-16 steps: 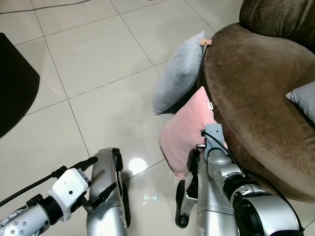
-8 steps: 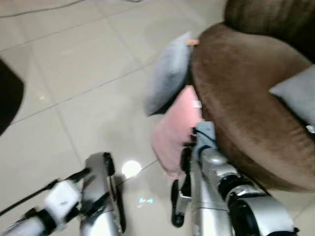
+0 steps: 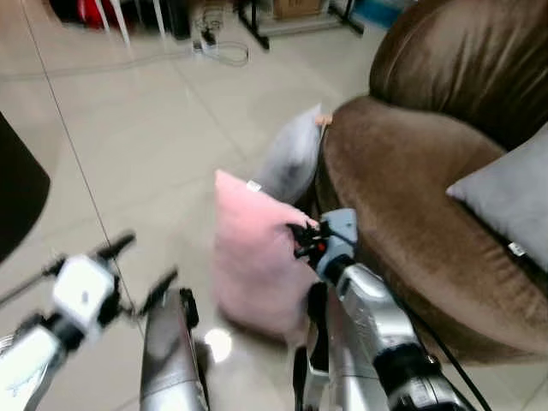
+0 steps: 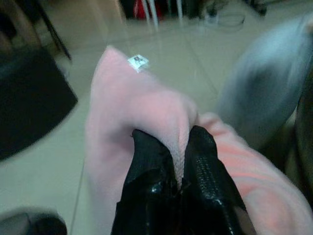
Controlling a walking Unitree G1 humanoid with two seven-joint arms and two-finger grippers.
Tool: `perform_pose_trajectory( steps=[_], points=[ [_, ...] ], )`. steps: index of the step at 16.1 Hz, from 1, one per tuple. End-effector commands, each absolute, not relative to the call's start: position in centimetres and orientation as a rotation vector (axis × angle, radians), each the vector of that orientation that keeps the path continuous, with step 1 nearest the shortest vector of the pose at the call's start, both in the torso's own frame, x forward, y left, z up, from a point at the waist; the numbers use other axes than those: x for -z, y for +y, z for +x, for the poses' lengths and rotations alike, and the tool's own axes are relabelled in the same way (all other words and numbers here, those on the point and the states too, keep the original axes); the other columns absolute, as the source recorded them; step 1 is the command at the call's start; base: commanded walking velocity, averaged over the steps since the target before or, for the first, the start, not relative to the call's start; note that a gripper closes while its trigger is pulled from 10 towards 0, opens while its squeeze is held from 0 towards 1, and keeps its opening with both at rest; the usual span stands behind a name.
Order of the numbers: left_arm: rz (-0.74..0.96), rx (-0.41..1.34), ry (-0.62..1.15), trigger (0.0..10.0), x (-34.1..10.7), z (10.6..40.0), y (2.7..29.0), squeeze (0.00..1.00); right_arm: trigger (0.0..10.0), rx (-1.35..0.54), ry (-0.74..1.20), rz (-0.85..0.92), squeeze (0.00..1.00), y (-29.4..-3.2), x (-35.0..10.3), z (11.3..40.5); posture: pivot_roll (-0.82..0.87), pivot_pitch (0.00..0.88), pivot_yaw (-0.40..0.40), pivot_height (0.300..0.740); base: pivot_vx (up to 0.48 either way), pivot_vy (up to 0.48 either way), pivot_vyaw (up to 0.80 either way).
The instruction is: Move the pillow to the sofa from floor
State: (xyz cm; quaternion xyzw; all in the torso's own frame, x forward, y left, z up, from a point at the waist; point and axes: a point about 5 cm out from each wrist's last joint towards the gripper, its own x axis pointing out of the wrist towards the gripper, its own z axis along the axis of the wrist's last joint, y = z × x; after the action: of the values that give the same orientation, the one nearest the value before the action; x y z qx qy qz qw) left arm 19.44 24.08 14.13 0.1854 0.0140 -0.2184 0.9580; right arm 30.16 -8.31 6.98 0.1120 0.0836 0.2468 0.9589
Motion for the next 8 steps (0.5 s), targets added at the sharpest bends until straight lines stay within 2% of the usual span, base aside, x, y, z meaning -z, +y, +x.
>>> perform_pose_trajectory(
  steps=[1, 2, 4, 6, 8],
  points=[
    [0.359, 0.377, -0.005, 10.0, -14.7, 20.2, 23.7, 0.87, 0.0, -0.461, 0.056, 0.264, 0.00, -9.5, -10.0, 30.4, 0.08, 0.000, -0.074, 0.502, 0.000, 0.000, 0.00],
    [0.362, 0.328, -0.062, 10.0, -15.7, 21.1, 23.1, 0.86, 0.0, -0.413, -0.015, 0.296, 0.00, -10.4, -12.0, 29.9, 0.08, 0.000, -0.073, 0.502, 0.000, 0.000, 0.00],
    [0.371, 0.299, -0.121, 10.0, -16.7, 21.9, 21.5, 0.84, 10.0, -0.317, -0.072, 0.285, 0.00, -11.9, -14.4, 29.4, 0.07, 0.000, -0.073, 0.502, 0.000, 0.000, 0.00],
    [0.384, 0.264, -0.152, 10.0, -17.2, 22.7, 20.3, 0.84, 10.0, -0.242, -0.091, 0.289, 0.00, -13.3, -16.1, 28.8, 0.07, 0.000, -0.082, 0.502, 0.000, 0.000, 0.00],
    [0.406, 0.238, -0.125, 10.0, -16.9, 23.2, 19.6, 0.84, 10.0, -0.205, -0.093, 0.267, 0.00, -13.6, -16.9, 28.5, 0.05, 0.000, -0.078, 0.517, 0.000, 0.000, 0.00]
  ],
)
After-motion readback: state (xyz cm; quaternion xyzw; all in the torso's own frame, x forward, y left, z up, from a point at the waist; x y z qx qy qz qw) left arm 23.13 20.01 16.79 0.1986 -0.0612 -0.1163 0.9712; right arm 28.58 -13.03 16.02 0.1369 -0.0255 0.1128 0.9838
